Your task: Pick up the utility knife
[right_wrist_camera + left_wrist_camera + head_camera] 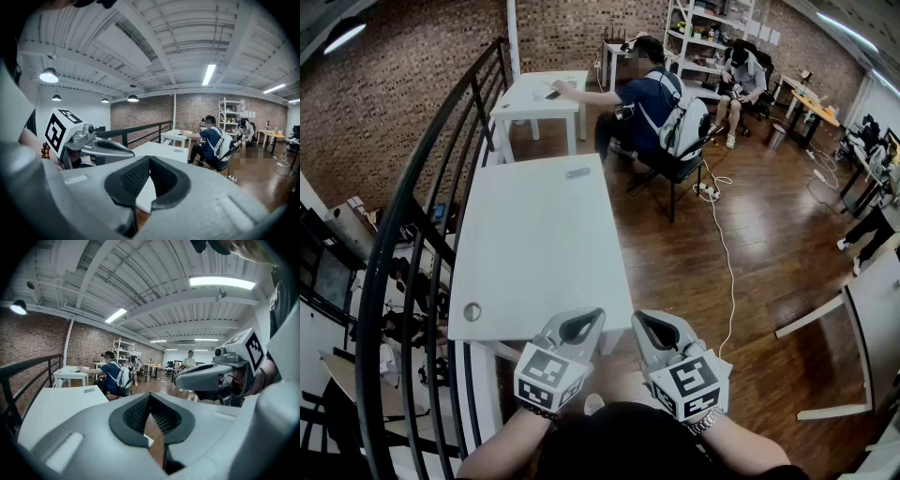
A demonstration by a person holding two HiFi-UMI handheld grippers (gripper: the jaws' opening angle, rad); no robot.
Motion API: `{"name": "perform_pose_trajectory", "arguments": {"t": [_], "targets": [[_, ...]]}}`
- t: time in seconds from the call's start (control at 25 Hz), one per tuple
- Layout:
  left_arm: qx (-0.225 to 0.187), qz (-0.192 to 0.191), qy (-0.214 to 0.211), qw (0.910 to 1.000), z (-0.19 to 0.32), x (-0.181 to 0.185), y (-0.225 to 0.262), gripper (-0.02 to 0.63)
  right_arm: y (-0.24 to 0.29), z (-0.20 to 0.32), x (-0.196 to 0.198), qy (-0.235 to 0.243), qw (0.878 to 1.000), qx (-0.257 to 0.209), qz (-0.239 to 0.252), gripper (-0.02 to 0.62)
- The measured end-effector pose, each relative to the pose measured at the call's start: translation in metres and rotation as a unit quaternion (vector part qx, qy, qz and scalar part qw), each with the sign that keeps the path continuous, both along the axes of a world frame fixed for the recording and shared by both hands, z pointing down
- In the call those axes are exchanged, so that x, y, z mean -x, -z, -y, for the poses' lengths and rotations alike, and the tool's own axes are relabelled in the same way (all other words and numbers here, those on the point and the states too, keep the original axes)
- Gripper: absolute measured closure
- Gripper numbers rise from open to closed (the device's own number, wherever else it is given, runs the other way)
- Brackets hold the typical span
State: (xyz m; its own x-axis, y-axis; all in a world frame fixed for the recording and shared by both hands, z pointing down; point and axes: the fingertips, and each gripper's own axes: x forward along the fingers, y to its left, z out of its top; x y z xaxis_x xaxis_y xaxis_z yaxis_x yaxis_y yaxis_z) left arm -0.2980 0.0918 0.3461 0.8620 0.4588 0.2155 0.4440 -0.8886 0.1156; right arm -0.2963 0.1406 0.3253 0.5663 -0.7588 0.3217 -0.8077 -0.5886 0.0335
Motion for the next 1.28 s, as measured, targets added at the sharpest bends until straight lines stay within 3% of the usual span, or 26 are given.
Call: {"name": "perform_pose_trajectory", "arguments": {"t": [0.32, 0.52, 1.04, 1.28], "targets": [[0.005, 0.012, 0.012, 0.9998, 0.0, -0.03, -0.002, 0.589, -0.004, 0.001, -0.032, 0.013, 1.0, -0.004, 0.009, 0.601], [-0.005, 0.019, 0.027, 0.9995, -0.007, -0.07, -0.013, 0.589, -0.015, -0.004, -0.072, 0.033, 0.999, -0.014, 0.015, 0.601], [-0.039, 0.028, 0.121, 0.9915, -0.093, -0.202, -0.013, 0.589, -0.019, -0.099, -0.211, 0.12, 0.991, -0.04, 0.038, 0.601], [-0.049, 0.038, 0.132, 0.9894, -0.126, -0.24, -0.019, 0.589, -0.025, -0.129, -0.251, 0.136, 0.988, -0.049, 0.049, 0.601]]}}
